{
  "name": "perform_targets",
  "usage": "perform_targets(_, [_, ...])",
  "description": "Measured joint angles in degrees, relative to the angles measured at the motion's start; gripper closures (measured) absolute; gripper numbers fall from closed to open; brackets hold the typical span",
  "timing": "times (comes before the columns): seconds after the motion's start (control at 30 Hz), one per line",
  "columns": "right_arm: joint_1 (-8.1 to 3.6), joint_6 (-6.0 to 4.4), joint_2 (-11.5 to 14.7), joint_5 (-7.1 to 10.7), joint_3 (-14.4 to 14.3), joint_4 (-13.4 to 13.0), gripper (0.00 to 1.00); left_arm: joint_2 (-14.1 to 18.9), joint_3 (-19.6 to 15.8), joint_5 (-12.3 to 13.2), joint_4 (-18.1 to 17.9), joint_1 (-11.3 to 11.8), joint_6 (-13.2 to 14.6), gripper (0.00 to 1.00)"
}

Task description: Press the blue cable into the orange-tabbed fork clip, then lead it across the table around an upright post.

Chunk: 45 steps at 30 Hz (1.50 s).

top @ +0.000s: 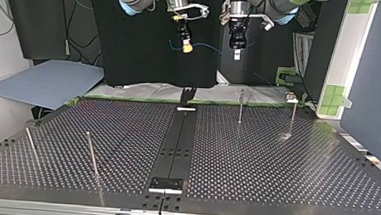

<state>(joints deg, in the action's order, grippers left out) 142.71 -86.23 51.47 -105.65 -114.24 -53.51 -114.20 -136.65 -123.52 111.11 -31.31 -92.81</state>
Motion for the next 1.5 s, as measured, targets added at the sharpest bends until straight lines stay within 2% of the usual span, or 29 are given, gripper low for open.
perform_targets(0.1, [1.07, -0.01, -0.19, 0.0, 0.01, 0.24, 1.0, 0.0, 0.0, 0.0, 0.0, 0.0, 0.0, 1.0])
perform_targets(0.2, [1.43, -0.01, -0.24, 0.0, 0.02, 0.3, 1.0, 0.0, 0.0, 0.0, 0.0, 0.0, 0.0, 1.0])
perform_targets(0.43, [1.49, 0.05, -0.2, -0.07, 0.0, 0.4, 1.0, 0.19, -0.21, -0.4, 0.42, -0.41, 0.4, 1.0])
perform_targets(0.53, [0.83, -0.18, 0.69, -0.98, 0.24, 1.19, 1.0, 1.16, 0.34, -1.61, 1.59, -1.6, 0.75, 1.0])
perform_targets(0.7, [-0.05, -2.42, 3.31, -3.44, 0.31, 2.98, 1.0, 3.72, 0.96, -4.24, 4.27, -3.78, -1.14, 1.0])
perform_targets(0.77, [-0.37, -3.41, 4.32, -3.57, 0.33, 3.52, 1.0, 4.81, 0.93, -5.32, 5.31, -4.03, -2.17, 1.0])
perform_targets(0.9, [-1.18, -5.39, 6.88, -1.93, 0.55, 3.44, 1.0, 6.96, -0.17, -6.1, 5.62, -3.64, -4.3, 1.0])
perform_targets(1.03, [-1.53, -5.93, 8.45, -0.56, 1.66, 1.9, 1.0, 8.46, -0.87, -5.44, 3.92, -2.11, -6.27, 1.0])
perform_targets(1.17, [-1.38, -6.09, 7.37, -0.18, 3.49, 0.6, 1.0, 7.16, -1.02, -3.42, 1.6, 0.15, -7.08, 1.0])
perform_targets(1.27, [-1.18, -6.74, 5.98, -0.07, 5.0, -0.06, 1.0, 5.65, -0.97, -1.81, -0.05, 1.8, -7.46, 1.0])
perform_targets(1.37, [-1.14, -8.04, 4.4, 0.51, 6.18, -1.23, 1.0, 4.21, -0.47, -0.34, -1.52, 3.27, -7.7, 1.0])
perform_targets(1.5, [-1.56, -10.46, 1.86, 1.41, 7.01, -3.59, 1.0, 2.17, 0.88, 1.7, -3.58, 5.32, -8.09, 1.0])
